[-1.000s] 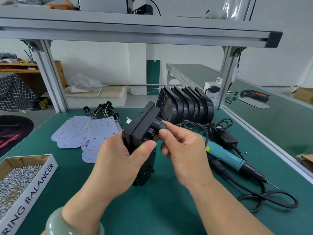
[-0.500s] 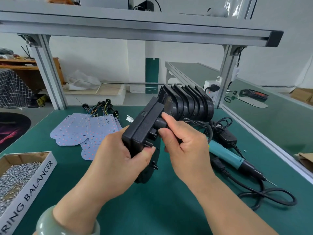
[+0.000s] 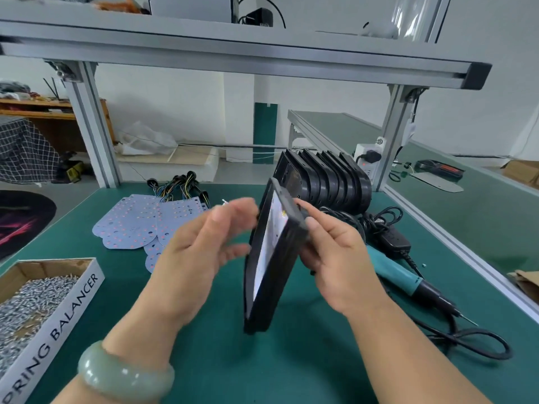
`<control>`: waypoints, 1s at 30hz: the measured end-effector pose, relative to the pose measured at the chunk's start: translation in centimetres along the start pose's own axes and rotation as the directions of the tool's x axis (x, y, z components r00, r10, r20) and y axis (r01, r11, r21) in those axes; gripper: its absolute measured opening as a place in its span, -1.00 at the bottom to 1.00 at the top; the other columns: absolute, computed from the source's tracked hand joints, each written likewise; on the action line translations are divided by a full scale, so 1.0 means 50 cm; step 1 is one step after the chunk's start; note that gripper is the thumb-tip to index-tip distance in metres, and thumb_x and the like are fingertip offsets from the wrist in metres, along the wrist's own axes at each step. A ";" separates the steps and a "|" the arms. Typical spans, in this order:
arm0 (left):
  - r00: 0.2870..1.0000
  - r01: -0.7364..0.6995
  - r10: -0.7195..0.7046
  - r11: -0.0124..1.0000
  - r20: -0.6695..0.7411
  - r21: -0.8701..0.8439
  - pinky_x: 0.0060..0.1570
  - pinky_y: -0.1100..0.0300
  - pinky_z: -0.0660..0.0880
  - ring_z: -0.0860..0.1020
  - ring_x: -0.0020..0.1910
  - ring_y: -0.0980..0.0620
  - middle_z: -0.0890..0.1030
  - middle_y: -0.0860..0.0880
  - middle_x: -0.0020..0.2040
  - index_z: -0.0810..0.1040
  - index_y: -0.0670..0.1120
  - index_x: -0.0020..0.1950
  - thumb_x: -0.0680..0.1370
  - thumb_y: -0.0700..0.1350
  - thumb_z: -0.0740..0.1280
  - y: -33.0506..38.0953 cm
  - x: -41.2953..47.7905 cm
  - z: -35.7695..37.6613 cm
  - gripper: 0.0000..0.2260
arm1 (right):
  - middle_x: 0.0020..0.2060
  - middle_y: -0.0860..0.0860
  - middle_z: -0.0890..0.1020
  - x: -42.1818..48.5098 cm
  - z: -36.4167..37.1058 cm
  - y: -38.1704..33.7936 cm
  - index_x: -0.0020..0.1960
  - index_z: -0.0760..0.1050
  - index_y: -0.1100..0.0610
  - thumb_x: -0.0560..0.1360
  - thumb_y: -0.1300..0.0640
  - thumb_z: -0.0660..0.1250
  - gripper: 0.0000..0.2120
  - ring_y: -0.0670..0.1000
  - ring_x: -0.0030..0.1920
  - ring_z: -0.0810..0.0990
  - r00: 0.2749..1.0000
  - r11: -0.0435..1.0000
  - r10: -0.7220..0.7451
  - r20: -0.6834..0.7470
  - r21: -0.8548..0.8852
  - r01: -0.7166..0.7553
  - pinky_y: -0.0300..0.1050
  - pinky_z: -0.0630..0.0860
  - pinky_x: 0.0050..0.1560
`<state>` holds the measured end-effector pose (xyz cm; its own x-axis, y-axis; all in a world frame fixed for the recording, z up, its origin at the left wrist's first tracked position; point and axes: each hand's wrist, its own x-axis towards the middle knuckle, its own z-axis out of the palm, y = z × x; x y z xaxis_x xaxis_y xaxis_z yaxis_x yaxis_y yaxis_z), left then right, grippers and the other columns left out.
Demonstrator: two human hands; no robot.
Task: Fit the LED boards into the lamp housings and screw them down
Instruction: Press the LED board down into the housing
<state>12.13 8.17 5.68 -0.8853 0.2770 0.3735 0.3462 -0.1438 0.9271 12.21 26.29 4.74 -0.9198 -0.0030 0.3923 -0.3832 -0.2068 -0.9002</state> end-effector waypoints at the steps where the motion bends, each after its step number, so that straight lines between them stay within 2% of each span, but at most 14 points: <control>1: 0.995 0.003 0.005 0.997 -0.103 0.081 0.19 0.15 0.45 0.49 0.28 0.16 0.61 0.13 0.19 0.52 0.03 0.26 0.56 0.08 0.30 -0.016 0.008 -0.013 -0.70 | -0.49 -0.16 0.46 0.001 -0.005 -0.002 0.03 0.64 -0.01 0.55 0.20 0.16 -0.71 -0.17 -0.54 0.22 0.999 0.999 0.004 0.052 0.049 -0.006 -0.33 0.15 -0.50; 4: 0.988 0.157 -0.157 0.983 -0.010 0.096 0.39 0.12 0.31 0.40 0.37 0.17 0.49 0.11 0.34 0.38 0.00 0.41 0.43 0.04 0.47 -0.059 0.029 -0.026 -0.41 | -0.58 -0.19 0.43 0.000 -0.010 -0.007 -0.26 0.66 -0.08 0.53 0.21 0.13 -0.61 -0.23 -0.59 0.20 0.983 0.991 0.017 0.181 0.130 -0.041 -0.32 0.07 -0.53; 5: 0.971 0.219 -0.218 0.976 0.101 0.006 0.31 0.15 0.40 0.47 0.31 0.14 0.53 0.05 0.32 0.44 -0.01 0.38 0.35 0.12 0.51 -0.070 0.032 -0.025 -0.36 | -0.58 -0.19 0.43 0.000 -0.011 -0.006 -0.30 0.66 -0.08 0.52 0.21 0.13 -0.59 -0.24 -0.60 0.20 0.979 0.988 0.033 0.202 0.142 -0.063 -0.33 0.06 -0.54; 7: 0.941 0.286 -0.261 0.954 0.215 -0.092 -0.02 0.24 0.55 0.63 0.03 0.09 0.67 -0.02 0.08 0.63 -0.07 0.13 0.37 0.10 0.49 -0.081 0.032 -0.020 -0.60 | -0.57 -0.18 0.43 -0.001 -0.007 -0.001 -0.30 0.66 -0.07 0.52 0.20 0.15 -0.61 -0.23 -0.59 0.21 0.976 0.986 0.052 0.214 0.146 -0.084 -0.35 0.09 -0.55; 10: 0.936 0.347 -0.325 0.914 0.133 -0.211 -0.24 0.19 0.58 0.67 -0.21 0.00 0.70 -0.13 -0.13 0.69 -0.16 -0.11 0.49 -0.12 0.39 -0.091 0.039 -0.017 -0.86 | -0.47 -0.13 0.51 0.000 -0.008 0.013 -0.15 0.66 -0.03 0.51 0.18 0.21 -0.74 -0.19 -0.52 0.34 0.988 0.997 0.079 0.136 -0.032 -0.075 -0.36 0.27 -0.50; 12: 0.926 0.377 -0.369 0.879 0.082 -0.293 -0.26 0.15 0.60 0.68 -0.22 -0.05 0.70 -0.19 -0.11 0.70 -0.18 -0.14 0.45 -0.14 0.33 -0.089 0.041 -0.029 -0.82 | -0.23 -0.07 0.65 0.002 -0.020 0.009 0.17 0.58 0.05 0.53 0.10 0.27 -0.76 -0.17 -0.23 0.55 0.991 0.951 0.064 0.118 -0.309 -0.025 -0.22 0.54 -0.13; 13: 0.927 0.369 -0.370 0.870 0.063 -0.327 -0.26 0.13 0.61 0.68 -0.21 -0.07 0.69 -0.20 -0.10 0.70 -0.19 -0.14 0.42 -0.12 0.30 -0.086 0.041 -0.039 -0.78 | -0.09 -0.11 0.66 0.004 -0.034 0.006 0.29 0.51 0.03 0.51 -0.03 0.32 -0.63 -0.15 -0.01 0.57 0.989 0.831 0.079 0.127 -0.556 0.005 -0.01 0.48 0.21; 14: 0.931 0.349 -0.364 0.864 0.029 -0.363 -0.26 0.12 0.62 0.69 -0.20 -0.07 0.70 -0.20 -0.10 0.71 -0.19 -0.15 0.41 -0.11 0.28 -0.083 0.042 -0.049 -0.76 | 0.03 -0.21 0.62 0.005 -0.055 0.004 0.35 0.44 -0.05 0.45 -0.18 0.35 -0.49 -0.14 0.22 0.48 0.987 0.597 0.120 0.108 -0.802 0.015 0.14 0.16 0.47; 16: 0.933 0.292 -0.352 0.859 -0.070 -0.421 -0.29 0.11 0.61 0.69 -0.21 -0.06 0.70 -0.18 -0.12 0.71 -0.18 -0.16 0.40 -0.08 0.28 -0.075 0.043 -0.066 -0.75 | 0.30 -0.29 0.45 0.008 -0.093 0.004 0.37 0.38 -0.20 0.37 -0.28 0.38 -0.41 -0.08 0.51 0.11 0.977 0.074 0.212 -0.026 -0.996 -0.043 0.16 -0.38 0.42; 18: 0.932 0.255 -0.340 0.860 -0.125 -0.441 -0.31 0.12 0.61 0.69 -0.22 -0.03 0.71 -0.15 -0.13 0.71 -0.18 -0.15 0.40 -0.07 0.29 -0.069 0.045 -0.072 -0.74 | 0.43 -0.19 0.32 0.012 -0.111 0.001 0.26 0.47 -0.22 0.47 -0.13 0.37 -0.64 0.02 0.55 -0.06 0.955 -0.064 0.237 -0.176 -0.984 -0.166 0.24 -0.38 0.41; 21: 0.910 0.256 -0.374 0.847 -0.181 -0.466 -0.33 0.12 0.61 0.69 -0.24 -0.02 0.71 -0.13 -0.15 0.62 -0.22 -0.05 0.47 -0.09 0.29 -0.065 0.048 -0.064 -0.77 | 0.02 -0.16 0.59 0.012 -0.124 -0.008 0.02 0.58 -0.15 0.57 0.03 0.28 -0.88 -0.01 0.23 0.47 0.983 0.219 -0.046 -0.178 -0.962 -0.163 0.14 0.10 0.47; 23: 0.881 0.256 -0.410 0.833 -0.237 -0.490 -0.37 0.13 0.60 0.68 -0.27 -0.01 0.71 -0.12 -0.17 0.59 -0.23 -0.03 0.55 -0.11 0.26 -0.064 0.052 -0.064 -0.79 | -0.30 -0.21 0.60 0.012 -0.115 -0.033 -0.15 0.56 -0.25 0.52 0.03 0.34 -0.83 -0.15 -0.17 0.57 0.953 0.562 -0.219 -0.211 -0.826 -0.054 -0.29 0.47 0.08; 25: 0.868 0.260 -0.423 0.834 -0.261 -0.487 -0.38 0.12 0.60 0.68 -0.28 -0.02 0.71 -0.12 -0.18 0.59 -0.23 -0.04 0.53 -0.10 0.28 -0.062 0.055 -0.065 -0.80 | -0.37 -0.18 0.62 0.008 -0.095 -0.055 -0.19 0.56 -0.26 0.48 0.01 0.37 -0.84 -0.18 -0.34 0.57 0.922 0.725 -0.321 -0.215 -0.683 0.094 -0.42 0.46 -0.29; 30: 0.868 0.305 -0.435 0.848 -0.240 -0.433 -0.37 0.09 0.61 0.69 -0.27 -0.04 0.71 -0.14 -0.16 0.58 -0.24 0.00 0.55 -0.09 0.28 -0.061 0.052 -0.053 -0.78 | -0.56 -0.10 0.40 0.005 -0.055 -0.090 -0.24 0.57 0.02 0.53 0.18 0.33 -0.81 -0.12 -0.51 0.33 0.918 0.948 -0.232 -0.321 -0.285 0.140 -0.24 0.38 -0.46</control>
<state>7.96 6.81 3.74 -0.9935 0.0750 -0.0862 -0.1108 -0.4494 0.8864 13.45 29.93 8.37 -0.7823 0.3598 0.5085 -0.5163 0.0822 -0.8524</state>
